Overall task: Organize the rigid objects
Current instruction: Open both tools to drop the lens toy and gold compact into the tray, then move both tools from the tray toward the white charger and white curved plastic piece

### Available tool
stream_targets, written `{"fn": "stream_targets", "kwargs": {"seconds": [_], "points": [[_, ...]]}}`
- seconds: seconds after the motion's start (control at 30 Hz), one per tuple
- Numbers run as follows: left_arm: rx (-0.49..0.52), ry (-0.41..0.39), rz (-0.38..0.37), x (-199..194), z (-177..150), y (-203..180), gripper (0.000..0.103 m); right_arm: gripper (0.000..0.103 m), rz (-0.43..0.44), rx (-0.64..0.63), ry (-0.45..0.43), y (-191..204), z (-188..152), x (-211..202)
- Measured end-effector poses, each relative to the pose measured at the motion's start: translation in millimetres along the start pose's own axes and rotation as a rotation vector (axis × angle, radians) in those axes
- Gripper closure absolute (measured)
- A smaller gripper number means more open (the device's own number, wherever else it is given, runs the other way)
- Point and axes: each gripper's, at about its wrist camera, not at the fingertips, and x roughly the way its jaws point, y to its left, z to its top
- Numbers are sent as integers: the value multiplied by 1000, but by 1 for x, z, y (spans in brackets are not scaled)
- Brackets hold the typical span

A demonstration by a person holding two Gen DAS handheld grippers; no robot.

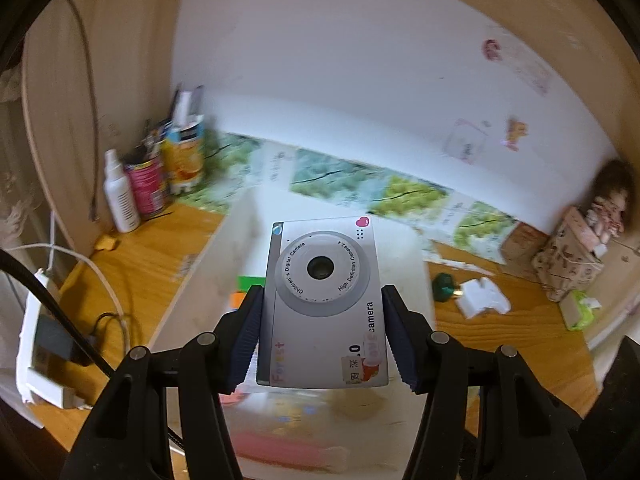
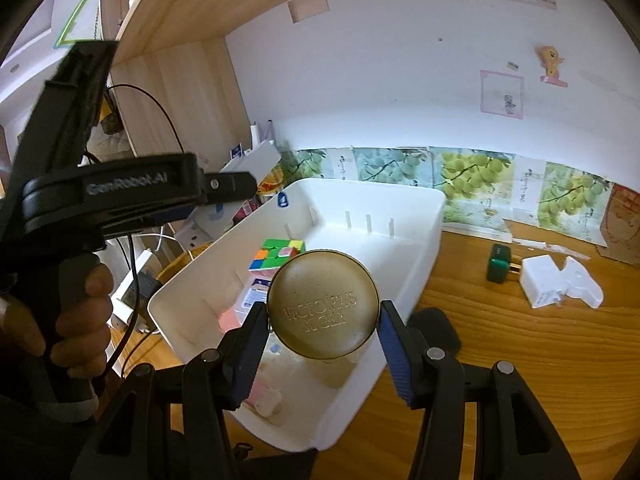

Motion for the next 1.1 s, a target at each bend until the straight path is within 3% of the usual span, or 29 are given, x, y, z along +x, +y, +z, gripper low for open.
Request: {"fn": "stream_targets", "kwargs": {"seconds": [0.3,0.4,0.5,0.67,1.1], "points": [[-51,74,111,19,3,32,41,45,39,-15,5,14,0,14],[-56,102,117,26,3,35,41,35,36,-16,7,14,0,17],[-49,73,112,23,6,33,41,28,13,-7,12,12,0,18],[-16,44,93,19,9,23,24,23,-13,2,11,9,0,15],[-35,90,95,25,3,18,21,23,-14,18,21,1,-4,10]]}}
